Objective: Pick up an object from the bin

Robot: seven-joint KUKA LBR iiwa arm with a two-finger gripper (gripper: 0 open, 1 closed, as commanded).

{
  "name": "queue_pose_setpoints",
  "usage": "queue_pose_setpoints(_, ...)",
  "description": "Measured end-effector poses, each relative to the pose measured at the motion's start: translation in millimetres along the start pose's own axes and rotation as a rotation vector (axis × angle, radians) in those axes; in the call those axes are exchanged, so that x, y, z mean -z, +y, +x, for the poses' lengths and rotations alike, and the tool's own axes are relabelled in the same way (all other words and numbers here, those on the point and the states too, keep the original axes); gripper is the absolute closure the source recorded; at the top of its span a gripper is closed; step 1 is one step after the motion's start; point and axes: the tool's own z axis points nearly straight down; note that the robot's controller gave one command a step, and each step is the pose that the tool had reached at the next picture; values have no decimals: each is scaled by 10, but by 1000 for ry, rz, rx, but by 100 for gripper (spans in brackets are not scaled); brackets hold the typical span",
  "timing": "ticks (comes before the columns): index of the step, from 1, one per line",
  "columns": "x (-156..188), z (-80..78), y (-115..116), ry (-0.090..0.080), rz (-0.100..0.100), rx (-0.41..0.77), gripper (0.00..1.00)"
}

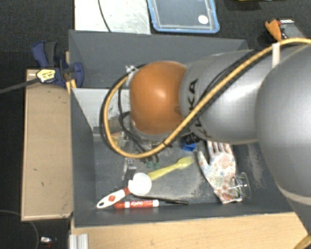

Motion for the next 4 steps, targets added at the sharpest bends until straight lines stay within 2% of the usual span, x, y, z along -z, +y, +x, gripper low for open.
queue_pose_setpoints(1, 46, -21, -12, -7, -2, -6, 0)
queue_pose_setpoints(2, -529, 139, -369, -9, -2, 119, 0)
queue_pose_setpoints(3, -508, 231, -537, -12, -3, 215, 0)
queue_pose_setpoints(4, -611, 206, -763, -3, 0, 71, 0)
